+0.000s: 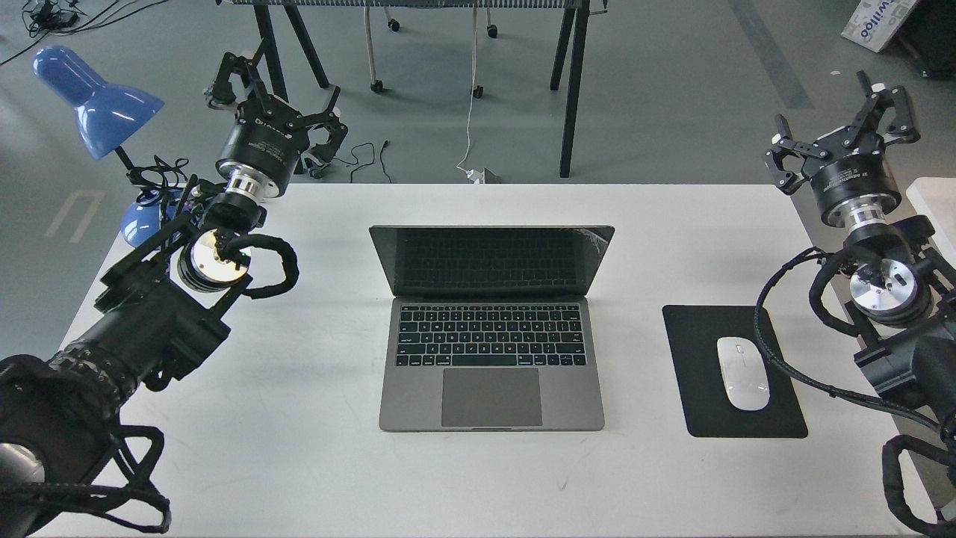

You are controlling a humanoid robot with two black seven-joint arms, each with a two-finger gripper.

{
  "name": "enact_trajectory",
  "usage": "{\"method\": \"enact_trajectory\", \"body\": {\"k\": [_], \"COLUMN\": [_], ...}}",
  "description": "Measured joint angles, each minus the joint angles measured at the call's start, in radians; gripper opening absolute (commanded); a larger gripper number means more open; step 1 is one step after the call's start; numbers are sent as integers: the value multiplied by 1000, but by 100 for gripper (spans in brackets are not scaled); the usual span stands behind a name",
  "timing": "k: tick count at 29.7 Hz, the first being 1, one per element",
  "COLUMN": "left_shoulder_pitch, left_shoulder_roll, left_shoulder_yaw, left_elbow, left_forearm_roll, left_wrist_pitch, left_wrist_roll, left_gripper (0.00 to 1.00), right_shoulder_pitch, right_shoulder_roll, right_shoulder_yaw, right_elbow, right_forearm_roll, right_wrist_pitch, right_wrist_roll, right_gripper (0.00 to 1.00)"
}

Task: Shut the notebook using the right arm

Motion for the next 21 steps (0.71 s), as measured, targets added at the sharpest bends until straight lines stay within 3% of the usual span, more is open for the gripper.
{"method": "enact_trajectory", "body": {"k": [11,21], "left_shoulder_pitch": [0,0], "left_shoulder_roll": [1,2], "left_shoulder_yaw": [-2,-2], "left_elbow": [2,2], "left_forearm_roll": [1,0], "left_wrist_pitch": [-3,-4], "left_wrist_roll": [0,1], "left_gripper": [100,100], "right_shoulder_pitch": [12,133], "right_shoulder_roll": [13,107], "right_shoulder_yaw": [-30,-304], "right_elbow": [8,7], "right_forearm_roll": [1,-2], "right_wrist_pitch": [0,-39], "right_wrist_roll": [-7,-24], "right_gripper": [100,100]}}
